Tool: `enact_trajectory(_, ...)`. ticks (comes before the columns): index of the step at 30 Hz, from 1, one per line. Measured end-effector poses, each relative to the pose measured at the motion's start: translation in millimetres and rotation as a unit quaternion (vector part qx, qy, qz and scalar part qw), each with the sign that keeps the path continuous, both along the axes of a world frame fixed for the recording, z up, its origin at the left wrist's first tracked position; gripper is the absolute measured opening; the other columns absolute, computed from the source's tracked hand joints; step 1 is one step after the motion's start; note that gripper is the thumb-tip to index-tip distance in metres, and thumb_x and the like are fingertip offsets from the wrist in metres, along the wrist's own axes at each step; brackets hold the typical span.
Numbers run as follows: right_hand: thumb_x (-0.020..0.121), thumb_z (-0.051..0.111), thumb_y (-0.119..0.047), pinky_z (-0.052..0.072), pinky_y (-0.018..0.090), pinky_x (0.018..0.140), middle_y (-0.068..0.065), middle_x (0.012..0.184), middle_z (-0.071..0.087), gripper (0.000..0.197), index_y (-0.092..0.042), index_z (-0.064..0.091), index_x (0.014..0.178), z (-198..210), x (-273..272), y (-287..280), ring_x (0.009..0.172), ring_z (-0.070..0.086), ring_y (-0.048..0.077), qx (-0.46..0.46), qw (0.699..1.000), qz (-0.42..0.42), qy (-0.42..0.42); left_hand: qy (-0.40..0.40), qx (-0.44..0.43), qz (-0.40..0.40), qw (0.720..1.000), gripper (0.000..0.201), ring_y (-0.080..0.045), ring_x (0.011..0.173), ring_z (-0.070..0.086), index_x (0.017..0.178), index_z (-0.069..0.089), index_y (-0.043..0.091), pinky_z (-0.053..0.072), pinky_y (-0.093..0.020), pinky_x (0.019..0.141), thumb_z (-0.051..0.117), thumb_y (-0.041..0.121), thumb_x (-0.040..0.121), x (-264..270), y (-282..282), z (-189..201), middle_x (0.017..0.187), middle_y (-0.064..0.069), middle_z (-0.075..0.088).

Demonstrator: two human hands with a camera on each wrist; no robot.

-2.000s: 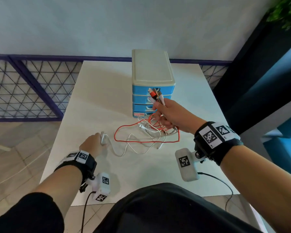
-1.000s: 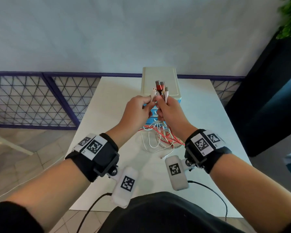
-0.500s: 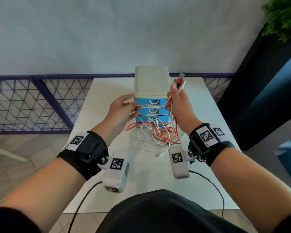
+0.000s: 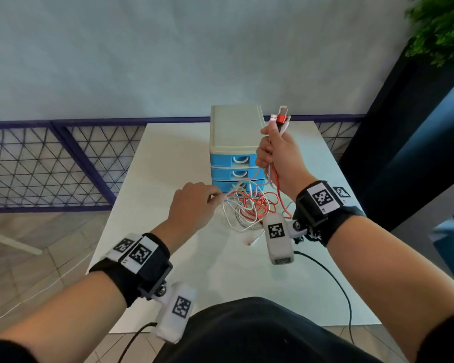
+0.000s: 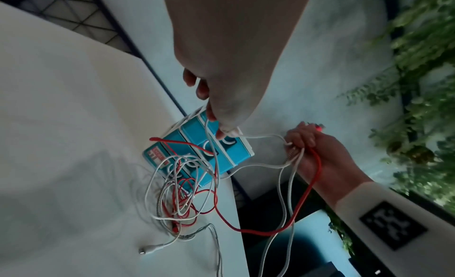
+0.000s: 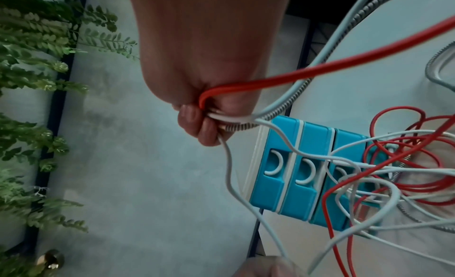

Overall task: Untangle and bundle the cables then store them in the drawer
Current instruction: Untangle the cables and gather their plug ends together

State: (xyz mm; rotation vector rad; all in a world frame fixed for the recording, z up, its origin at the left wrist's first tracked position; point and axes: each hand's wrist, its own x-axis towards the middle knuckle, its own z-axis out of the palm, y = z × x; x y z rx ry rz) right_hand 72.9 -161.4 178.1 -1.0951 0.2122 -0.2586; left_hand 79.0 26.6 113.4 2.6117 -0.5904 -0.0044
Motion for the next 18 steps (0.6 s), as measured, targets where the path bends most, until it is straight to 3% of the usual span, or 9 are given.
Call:
enact_trajectory(2, 0.103, 0.038, -0.034, 0.025, 0.021, 0.039, -0.003, 0.055, 0.028, 0.028, -0.013, 0.044, 0.086, -4, -2, 1, 0.039, 0.025, 0.008, -0.038, 0.999, 0.021, 0.011, 0.01, 0.056, -0.043, 0.997, 0.022, -0.024, 0.101, 0.048, 0.087, 0.071, 0.037, 0.035, -0.038, 0.09, 0.053, 0.05, 0.088, -3, 1, 3, 0.102, 0.002, 0.055)
enact_trajectory(4, 0.104, 0.037, -0.034, 0.029, 0.02, 0.038, -0.004, 0.055, 0.034, 0.028, -0.014, 0.043, 0.084, -7, -4, 4, 0.04, 0.029, 0.008, -0.068, 0.997, 0.043, 0.017, 0.052, 0.071, -0.105, 0.991, 0.019, -0.024, 0.121, 0.036, 0.087, 0.073, 0.038, 0.024, -0.038, 0.101, 0.058, 0.05, 0.085, -7, -1, 7, 0.136, 0.005, 0.042)
enact_trajectory(6, 0.103, 0.037, -0.037, 0.035, 0.021, 0.038, -0.003, 0.056, 0.041, 0.03, -0.016, 0.042, 0.083, -7, -7, 8, 0.042, 0.036, 0.009, -0.071, 0.995, 0.059, 0.031, 0.094, 0.04, -0.161, 0.982, 0.018, -0.021, 0.137, 0.024, 0.089, 0.073, 0.032, 0.018, -0.037, 0.111, 0.065, 0.046, 0.082, -8, -5, 6, 0.156, 0.006, 0.022)
enact_trajectory(7, 0.103, 0.036, -0.038, 0.036, 0.021, 0.038, -0.002, 0.056, 0.044, 0.03, -0.016, 0.041, 0.083, -6, -7, 10, 0.041, 0.038, 0.01, -0.067, 0.995, 0.065, 0.036, 0.111, -0.009, -0.18, 0.977, 0.025, -0.02, 0.139, 0.025, 0.091, 0.071, 0.026, 0.02, -0.039, 0.115, 0.068, 0.048, 0.078, -7, -8, 5, 0.157, 0.003, 0.022)
enact_trajectory(10, 0.103, 0.035, -0.039, 0.03, 0.018, 0.032, -0.001, 0.055, 0.042, 0.031, -0.015, 0.04, 0.085, -2, -10, 18, 0.034, 0.033, 0.007, -0.037, 0.995, 0.091, 0.032, 0.174, -0.231, -0.166, 0.943, 0.06, -0.011, 0.121, 0.049, 0.106, 0.046, 0.025, 0.041, -0.033, 0.104, 0.075, 0.057, 0.064, -11, -17, 12, 0.134, 0.002, 0.048)
enact_trajectory(12, 0.103, 0.035, -0.038, 0.024, 0.016, 0.03, -0.002, 0.052, 0.039, 0.031, -0.014, 0.041, 0.085, -2, -11, 24, 0.03, 0.028, 0.005, -0.003, 0.994, 0.105, 0.022, 0.201, -0.3, -0.167, 0.917, 0.054, 0.004, 0.11, 0.055, 0.107, 0.038, 0.034, 0.045, -0.018, 0.093, 0.077, 0.043, 0.07, -11, -26, 17, 0.119, 0.013, 0.054)
enact_trajectory(13, 0.104, 0.035, -0.037, 0.022, 0.015, 0.03, -0.003, 0.05, 0.038, 0.031, -0.014, 0.041, 0.084, -2, -11, 26, 0.029, 0.026, 0.004, 0.016, 0.994, 0.11, 0.014, 0.228, -0.315, -0.169, 0.906, 0.049, 0.011, 0.105, 0.055, 0.109, 0.039, 0.038, 0.045, -0.013, 0.089, 0.075, 0.038, 0.075, -11, -31, 19, 0.115, 0.017, 0.055)
enact_trajectory(15, 0.104, 0.034, -0.036, 0.021, 0.015, 0.029, -0.004, 0.049, 0.036, 0.031, -0.015, 0.041, 0.083, -2, -11, 29, 0.029, 0.026, 0.004, 0.037, 0.992, 0.117, -0.002, 0.291, -0.326, -0.166, 0.884, 0.038, 0.012, 0.103, 0.057, 0.113, 0.049, 0.038, 0.046, -0.017, 0.092, 0.066, 0.047, 0.081, -14, -38, 22, 0.112, 0.021, 0.06)
enact_trajectory(18, 0.104, 0.033, -0.038, 0.023, 0.016, 0.032, -0.005, 0.052, 0.033, 0.032, -0.017, 0.04, 0.08, -1, -8, 28, 0.034, 0.026, 0.004, 0.04, 0.991, 0.126, -0.01, 0.289, -0.341, -0.168, 0.878, 0.034, -0.001, 0.083, 0.064, 0.094, 0.065, 0.013, 0.048, -0.018, 0.084, 0.052, 0.044, 0.091, -18, -44, 21, 0.087, 0.006, 0.07)
